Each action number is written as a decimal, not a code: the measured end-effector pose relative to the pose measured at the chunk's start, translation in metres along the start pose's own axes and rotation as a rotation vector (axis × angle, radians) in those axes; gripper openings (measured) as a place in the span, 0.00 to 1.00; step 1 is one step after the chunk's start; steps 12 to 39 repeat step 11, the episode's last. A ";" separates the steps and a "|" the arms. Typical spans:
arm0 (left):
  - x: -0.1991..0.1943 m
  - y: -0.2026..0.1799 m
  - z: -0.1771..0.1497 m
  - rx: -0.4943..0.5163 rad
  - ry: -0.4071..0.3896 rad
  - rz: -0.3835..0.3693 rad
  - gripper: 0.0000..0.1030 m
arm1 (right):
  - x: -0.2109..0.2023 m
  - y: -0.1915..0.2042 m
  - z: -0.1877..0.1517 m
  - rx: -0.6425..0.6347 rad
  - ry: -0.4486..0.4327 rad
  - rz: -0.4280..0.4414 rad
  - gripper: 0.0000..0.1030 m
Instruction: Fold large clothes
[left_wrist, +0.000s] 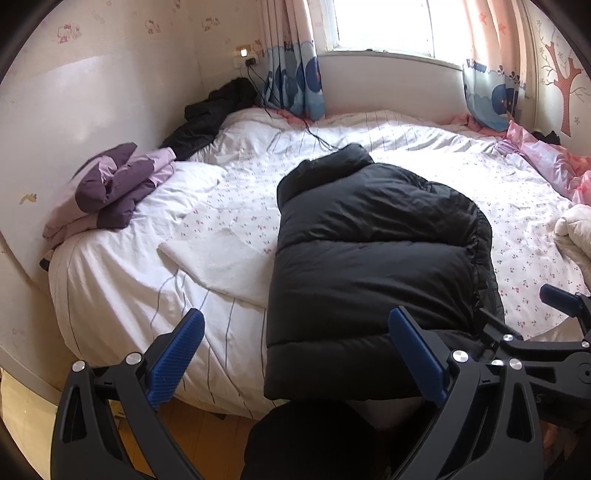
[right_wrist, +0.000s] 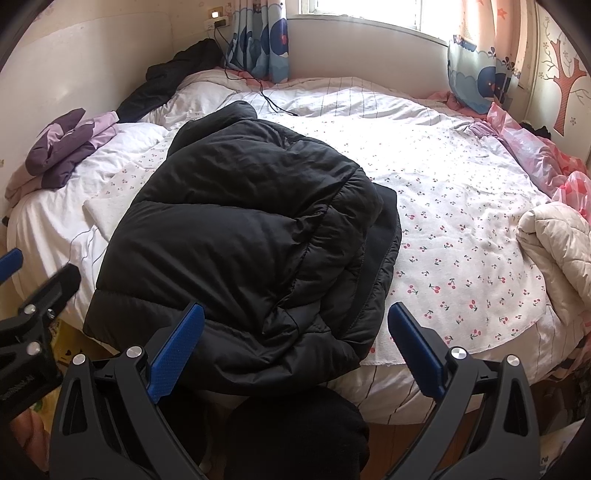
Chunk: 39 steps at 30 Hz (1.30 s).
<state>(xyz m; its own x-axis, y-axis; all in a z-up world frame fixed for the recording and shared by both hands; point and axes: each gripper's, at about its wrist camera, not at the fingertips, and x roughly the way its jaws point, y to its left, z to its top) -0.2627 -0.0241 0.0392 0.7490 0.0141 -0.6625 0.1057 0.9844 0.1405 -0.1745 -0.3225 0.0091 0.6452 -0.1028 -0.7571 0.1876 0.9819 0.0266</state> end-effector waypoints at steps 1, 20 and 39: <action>-0.001 -0.001 0.000 0.006 -0.004 -0.002 0.93 | 0.000 0.000 0.000 0.000 0.001 0.001 0.93; 0.001 -0.004 -0.002 -0.002 0.026 -0.038 0.93 | 0.001 -0.002 -0.001 0.002 -0.001 -0.001 0.93; 0.001 -0.004 -0.002 -0.002 0.026 -0.038 0.93 | 0.001 -0.002 -0.001 0.002 -0.001 -0.001 0.93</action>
